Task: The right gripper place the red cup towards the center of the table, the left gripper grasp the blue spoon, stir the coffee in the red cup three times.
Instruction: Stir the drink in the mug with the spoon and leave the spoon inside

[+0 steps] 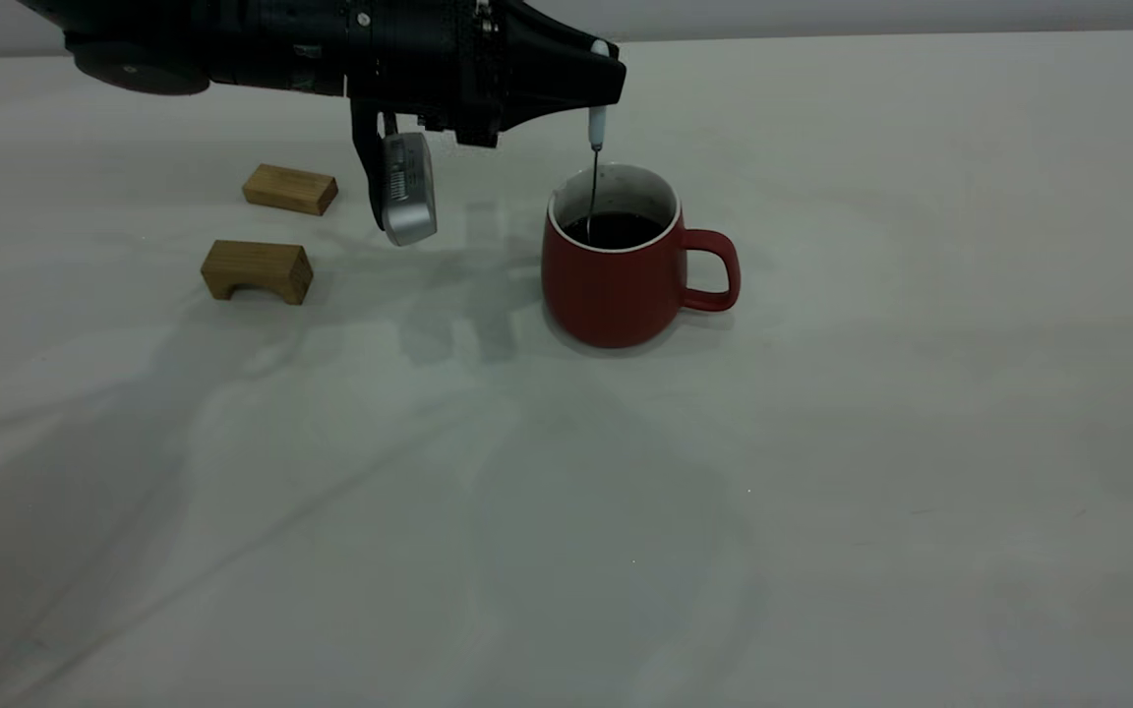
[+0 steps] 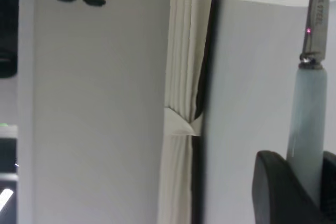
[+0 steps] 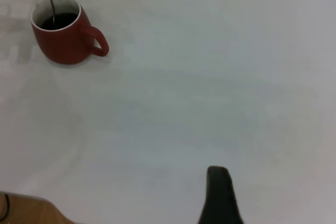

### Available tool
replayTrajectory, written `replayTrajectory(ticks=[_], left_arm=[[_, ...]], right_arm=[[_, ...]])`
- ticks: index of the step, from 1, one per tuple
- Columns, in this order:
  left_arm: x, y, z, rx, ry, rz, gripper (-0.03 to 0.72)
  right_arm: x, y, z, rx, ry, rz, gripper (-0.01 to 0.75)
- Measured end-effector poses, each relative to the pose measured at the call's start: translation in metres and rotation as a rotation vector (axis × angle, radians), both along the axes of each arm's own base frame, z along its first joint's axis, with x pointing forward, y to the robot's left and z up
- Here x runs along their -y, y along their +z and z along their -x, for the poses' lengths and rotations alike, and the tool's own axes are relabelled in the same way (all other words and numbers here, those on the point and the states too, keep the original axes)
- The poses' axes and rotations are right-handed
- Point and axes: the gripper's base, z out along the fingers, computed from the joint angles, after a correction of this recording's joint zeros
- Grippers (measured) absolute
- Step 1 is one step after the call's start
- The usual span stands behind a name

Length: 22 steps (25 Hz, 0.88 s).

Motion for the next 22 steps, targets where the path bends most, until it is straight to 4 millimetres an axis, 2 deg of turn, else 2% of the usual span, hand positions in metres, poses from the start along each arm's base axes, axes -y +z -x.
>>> replayTrajectory(ticks=[8, 11, 14, 19, 22], left_arm=[[0.005, 0.001, 0.017, -0.06, -0.169, 0.017, 0.177], [0.004, -0.002, 0.014, -0.062, -0.134, -0.022, 0.177], [0.003, -0.006, 0.009, 0.006, -0.098, -0.074, 0.177], [0.003, -0.004, 0.006, 0.047, -0.069, -0.058, 0.18], [0.004, -0.003, 0.005, 0.044, -0.059, -0.037, 0.233]], right_arm=[[0.0, 0.0, 0.0, 0.0, 0.0, 0.0, 0.589], [0.0, 0.0, 0.0, 0.0, 0.0, 0.0, 0.588], [0.0, 0.0, 0.0, 0.0, 0.0, 0.0, 0.587], [0.0, 0.0, 0.0, 0.0, 0.0, 0.0, 0.587], [0.0, 0.0, 0.0, 0.0, 0.0, 0.0, 0.587]])
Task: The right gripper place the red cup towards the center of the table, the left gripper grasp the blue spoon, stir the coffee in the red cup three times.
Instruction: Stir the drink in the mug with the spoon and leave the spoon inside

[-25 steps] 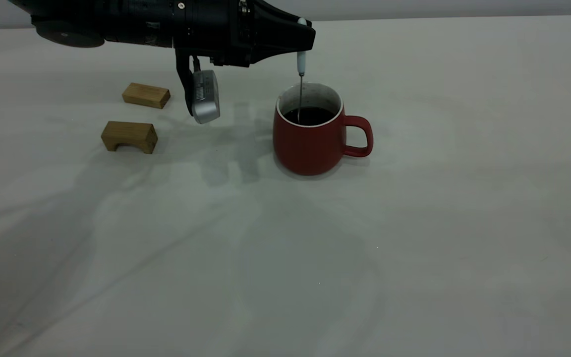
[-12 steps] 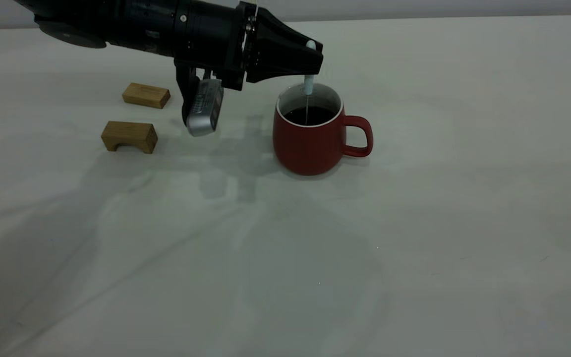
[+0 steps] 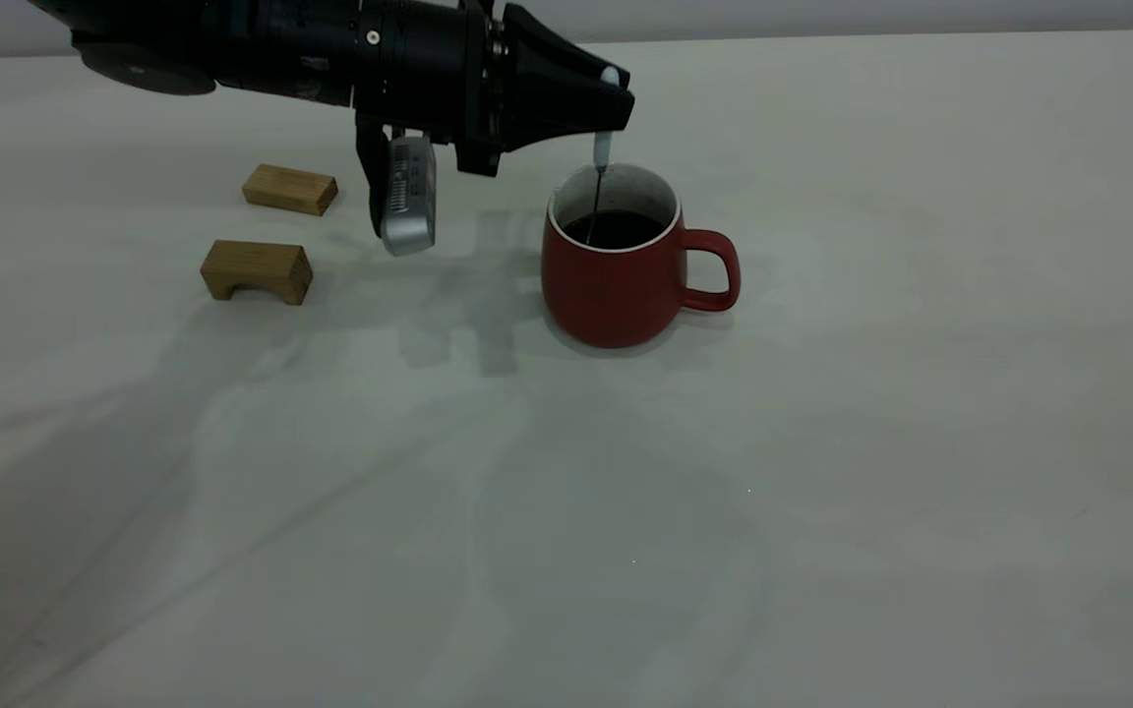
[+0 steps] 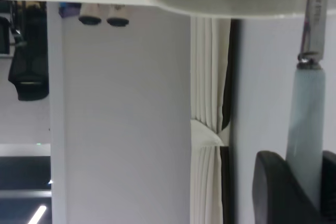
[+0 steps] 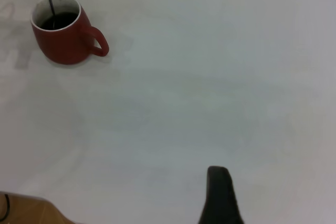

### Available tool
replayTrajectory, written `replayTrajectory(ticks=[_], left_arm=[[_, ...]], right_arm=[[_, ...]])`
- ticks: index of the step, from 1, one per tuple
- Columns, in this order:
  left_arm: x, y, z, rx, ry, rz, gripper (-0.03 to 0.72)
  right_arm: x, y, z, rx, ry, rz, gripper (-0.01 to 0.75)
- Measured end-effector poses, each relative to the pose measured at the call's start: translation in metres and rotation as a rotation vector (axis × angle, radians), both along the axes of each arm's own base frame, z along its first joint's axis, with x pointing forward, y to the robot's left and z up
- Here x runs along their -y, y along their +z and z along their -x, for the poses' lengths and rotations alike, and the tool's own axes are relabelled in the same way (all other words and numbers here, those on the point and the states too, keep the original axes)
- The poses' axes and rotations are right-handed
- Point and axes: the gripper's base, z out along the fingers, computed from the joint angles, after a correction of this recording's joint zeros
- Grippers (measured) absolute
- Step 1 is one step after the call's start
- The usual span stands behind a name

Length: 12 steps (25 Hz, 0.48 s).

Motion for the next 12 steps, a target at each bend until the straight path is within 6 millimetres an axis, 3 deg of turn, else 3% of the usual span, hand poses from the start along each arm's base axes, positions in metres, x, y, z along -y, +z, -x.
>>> replayTrajectory(ticks=[5, 12], left_arm=[[0.0002, 0.0004, 0.0003, 0.0, -0.004, 0.005, 0.405], [0.0029, 0.0092, 0.0022, 0.043, -0.082, 0.059, 0.438]], right_arm=[[0.0, 0.0, 0.0, 0.0, 0.0, 0.0, 0.587], [0.0, 0.0, 0.0, 0.0, 0.0, 0.0, 0.587]])
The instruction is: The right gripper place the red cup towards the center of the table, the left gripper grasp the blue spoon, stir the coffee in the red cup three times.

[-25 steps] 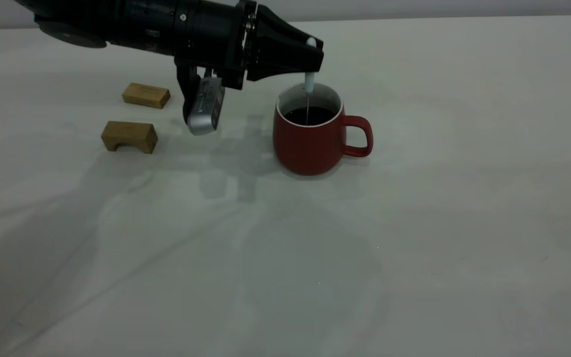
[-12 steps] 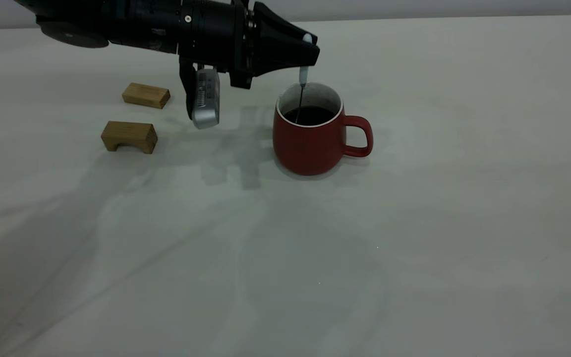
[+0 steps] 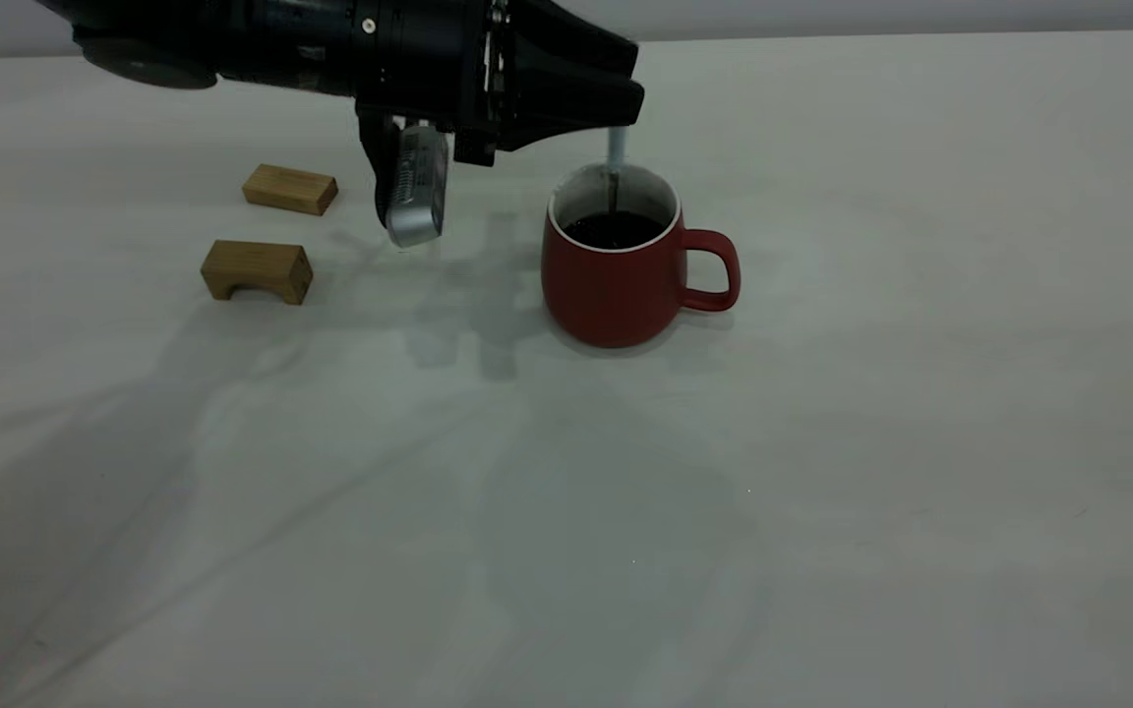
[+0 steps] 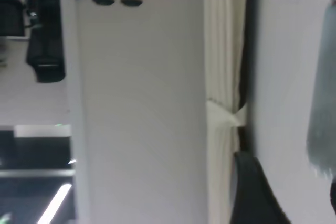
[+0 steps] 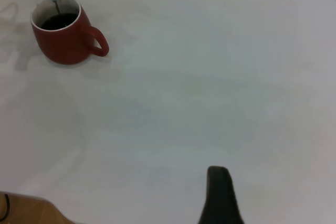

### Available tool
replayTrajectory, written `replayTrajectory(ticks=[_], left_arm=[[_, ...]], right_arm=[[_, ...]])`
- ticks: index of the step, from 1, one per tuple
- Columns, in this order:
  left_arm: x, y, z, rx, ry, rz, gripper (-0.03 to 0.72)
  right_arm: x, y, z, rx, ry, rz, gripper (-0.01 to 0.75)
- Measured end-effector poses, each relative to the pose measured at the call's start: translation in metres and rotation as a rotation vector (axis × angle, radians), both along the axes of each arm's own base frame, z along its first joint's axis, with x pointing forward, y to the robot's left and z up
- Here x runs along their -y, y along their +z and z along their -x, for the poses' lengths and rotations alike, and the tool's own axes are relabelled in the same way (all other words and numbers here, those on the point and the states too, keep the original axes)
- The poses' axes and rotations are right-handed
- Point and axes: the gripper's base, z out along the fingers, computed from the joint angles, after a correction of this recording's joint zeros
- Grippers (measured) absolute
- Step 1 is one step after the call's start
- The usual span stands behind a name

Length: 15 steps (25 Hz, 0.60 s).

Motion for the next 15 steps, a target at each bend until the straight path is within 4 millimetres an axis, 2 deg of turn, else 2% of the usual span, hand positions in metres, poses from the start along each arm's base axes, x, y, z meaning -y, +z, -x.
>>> replayTrajectory(ticks=[6, 11, 15], left_arm=[[0.002, 0.019, -0.005, 0.137, -0.137, -0.063, 0.438], [0.002, 0.046, -0.013, 0.271, -0.235, -0.128, 0.438], [-0.006, 0.074, -0.01, 0.417, -0.393, -0.292, 0.438]], right_arm=[[0.0, 0.0, 0.0, 0.0, 0.0, 0.0, 0.587], [0.0, 0.0, 0.0, 0.0, 0.0, 0.0, 0.587], [0.0, 0.0, 0.0, 0.0, 0.0, 0.0, 0.587]])
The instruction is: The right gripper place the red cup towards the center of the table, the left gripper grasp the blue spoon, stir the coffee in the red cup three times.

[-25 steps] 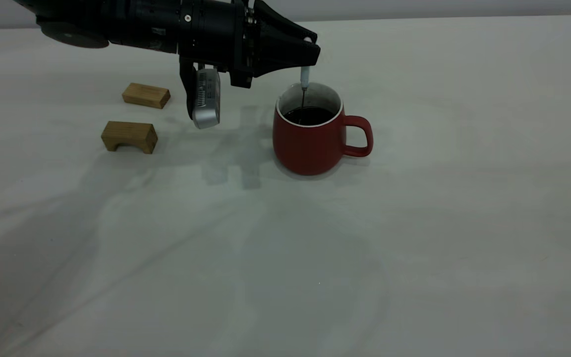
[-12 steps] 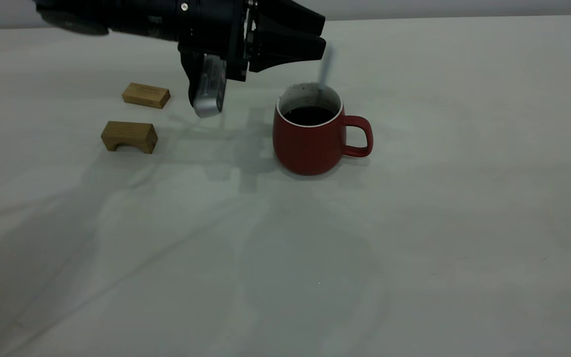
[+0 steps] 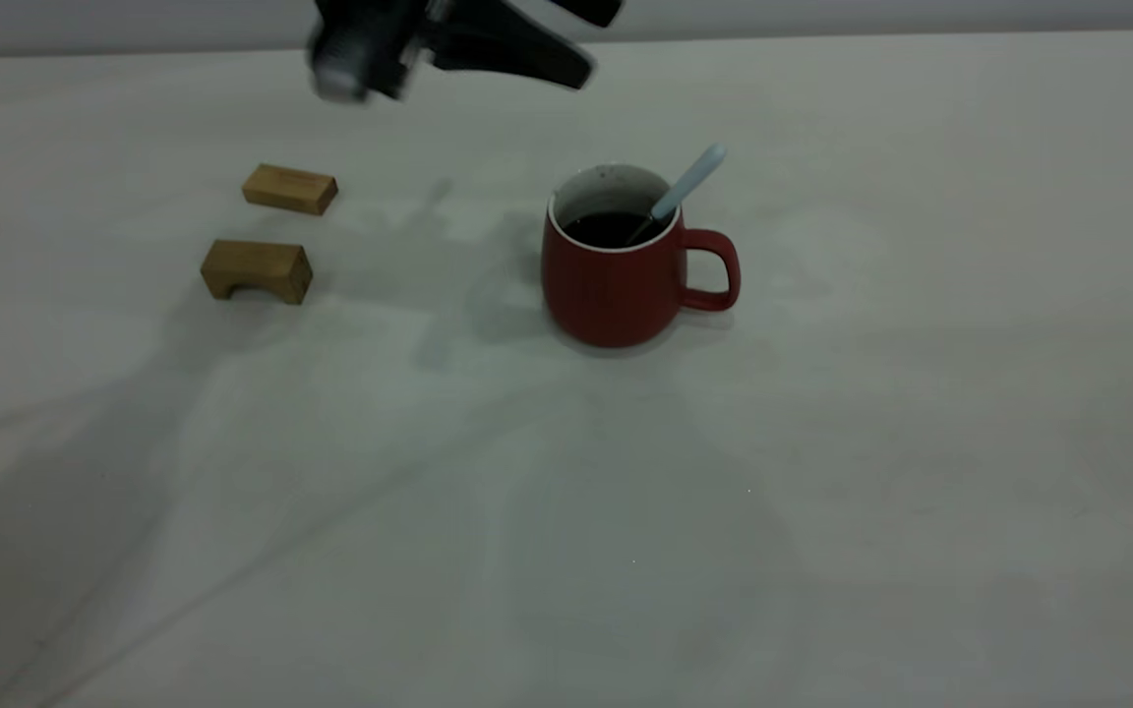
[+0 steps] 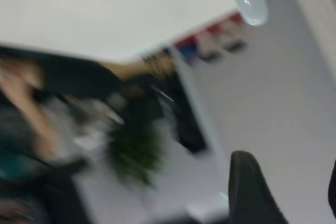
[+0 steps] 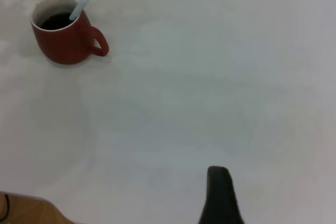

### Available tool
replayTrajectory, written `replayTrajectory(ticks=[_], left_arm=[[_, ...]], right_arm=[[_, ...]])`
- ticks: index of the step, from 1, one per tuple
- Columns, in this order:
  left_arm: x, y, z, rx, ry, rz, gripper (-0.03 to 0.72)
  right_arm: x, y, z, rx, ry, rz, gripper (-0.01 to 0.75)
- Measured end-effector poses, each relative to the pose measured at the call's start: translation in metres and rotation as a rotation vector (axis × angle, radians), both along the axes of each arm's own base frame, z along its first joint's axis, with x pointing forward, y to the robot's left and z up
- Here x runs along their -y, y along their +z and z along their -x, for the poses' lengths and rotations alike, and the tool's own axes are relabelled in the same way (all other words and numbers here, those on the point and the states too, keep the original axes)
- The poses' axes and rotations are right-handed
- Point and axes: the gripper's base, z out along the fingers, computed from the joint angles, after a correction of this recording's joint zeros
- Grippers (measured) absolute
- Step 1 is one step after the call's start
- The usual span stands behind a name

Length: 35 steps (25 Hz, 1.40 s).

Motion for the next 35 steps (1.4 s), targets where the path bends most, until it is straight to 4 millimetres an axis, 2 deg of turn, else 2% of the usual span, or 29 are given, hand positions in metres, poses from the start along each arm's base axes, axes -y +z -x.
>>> replayTrajectory(ticks=[2, 5, 12, 17, 21, 24, 27, 30, 35], left_arm=[[-0.01, 0.019, 0.005, 0.097, -0.109, -0.135, 0.438], [-0.029, 0.061, 0.016, 0.243, -0.246, -0.346, 0.438], [-0.083, 0.183, 0.05, 0.691, -0.41, -0.836, 0.438], [-0.11, 0.265, 0.097, 1.037, -0.632, -1.021, 0.438], [-0.125, 0.304, 0.151, 1.178, -0.661, -1.075, 0.438], [-0.135, 0.31, 0.193, 1.211, -0.652, -1.085, 0.438], [-0.144, 0.299, 0.231, 1.2, -0.66, -1.089, 0.438], [-0.154, 0.276, 0.269, 1.174, -0.679, -1.091, 0.438], [-0.176, 0.223, 0.333, 1.109, -0.666, -1.13, 0.438]], right_arm=[[0.0, 0.0, 0.0, 0.0, 0.001, 0.001, 0.587], [0.0, 0.0, 0.0, 0.0, 0.001, 0.001, 0.587], [0.0, 0.0, 0.0, 0.0, 0.0, 0.0, 0.587], [0.0, 0.0, 0.0, 0.0, 0.0, 0.0, 0.587], [0.0, 0.0, 0.0, 0.0, 0.0, 0.0, 0.587], [0.0, 0.0, 0.0, 0.0, 0.0, 0.0, 0.587], [0.0, 0.0, 0.0, 0.0, 0.0, 0.0, 0.586], [0.0, 0.0, 0.0, 0.0, 0.0, 0.0, 0.586], [0.0, 0.0, 0.0, 0.0, 0.0, 0.0, 0.586]])
